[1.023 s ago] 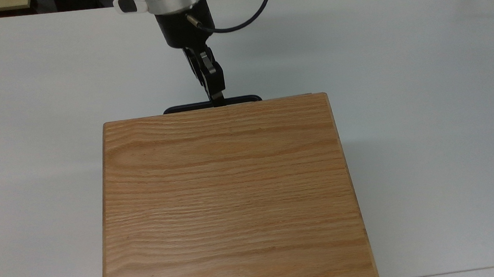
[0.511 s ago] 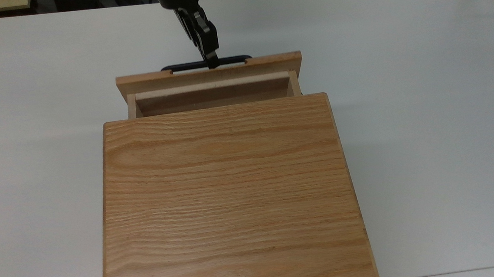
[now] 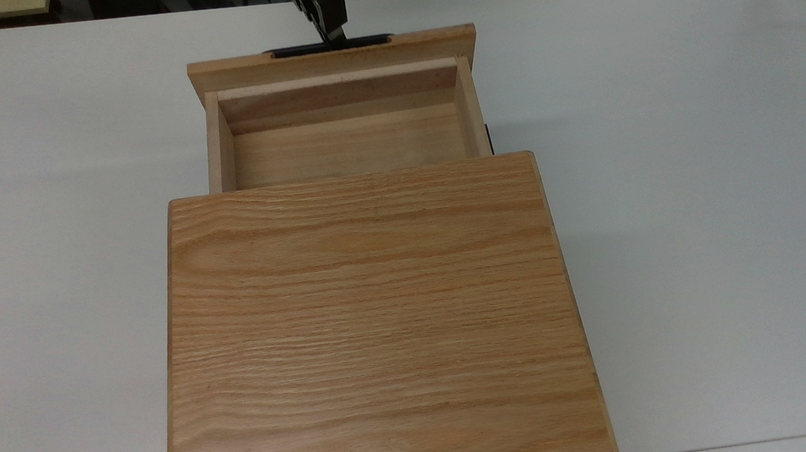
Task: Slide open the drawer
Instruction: 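Pull the handle away from the cabinet, sliding the upper drawer out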
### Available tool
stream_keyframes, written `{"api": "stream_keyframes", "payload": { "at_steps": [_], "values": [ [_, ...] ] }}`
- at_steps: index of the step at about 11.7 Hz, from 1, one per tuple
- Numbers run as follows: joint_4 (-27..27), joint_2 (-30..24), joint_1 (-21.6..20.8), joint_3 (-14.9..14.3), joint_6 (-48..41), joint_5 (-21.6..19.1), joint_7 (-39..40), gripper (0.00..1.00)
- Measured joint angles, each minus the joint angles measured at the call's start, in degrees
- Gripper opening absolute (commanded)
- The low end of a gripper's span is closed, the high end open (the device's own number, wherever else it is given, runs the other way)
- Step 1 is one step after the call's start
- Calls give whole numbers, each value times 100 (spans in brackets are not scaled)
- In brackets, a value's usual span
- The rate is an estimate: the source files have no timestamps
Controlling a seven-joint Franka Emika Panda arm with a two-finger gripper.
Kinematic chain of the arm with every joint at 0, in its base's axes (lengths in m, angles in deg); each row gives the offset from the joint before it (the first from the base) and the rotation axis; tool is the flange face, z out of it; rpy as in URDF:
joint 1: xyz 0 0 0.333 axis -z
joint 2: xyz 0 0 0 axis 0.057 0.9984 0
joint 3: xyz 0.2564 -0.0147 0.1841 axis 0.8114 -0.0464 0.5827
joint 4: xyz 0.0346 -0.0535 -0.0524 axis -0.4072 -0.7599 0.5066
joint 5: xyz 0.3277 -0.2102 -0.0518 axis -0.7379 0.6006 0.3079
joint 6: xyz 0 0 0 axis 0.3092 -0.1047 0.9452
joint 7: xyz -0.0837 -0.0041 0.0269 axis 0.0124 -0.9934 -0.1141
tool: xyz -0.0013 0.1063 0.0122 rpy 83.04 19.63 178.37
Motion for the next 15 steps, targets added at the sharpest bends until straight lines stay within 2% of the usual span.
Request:
{"api": "stream_keyframes", "payload": {
  "at_steps": [2, 3, 5, 6, 8, 11, 14, 15],
  "values": [
    [-42, -118, 63, -33, -323, 0, 167, 9],
    [-45, -131, 64, -51, -403, -1, 213, 17],
    [-44, -146, 64, -73, -498, -1, 288, 83],
    [-41, -151, 51, -72, -584, -4, 486, 100],
    [-39, -186, 24, -65, -1031, -4, 986, 100],
    [47, -273, 15, -61, -1426, -4, 1298, 100],
    [402, -328, 64, -69, -1943, 38, 2533, 100],
    [573, -329, 102, -75, -2034, 251, 2887, 100]
  ]
}}
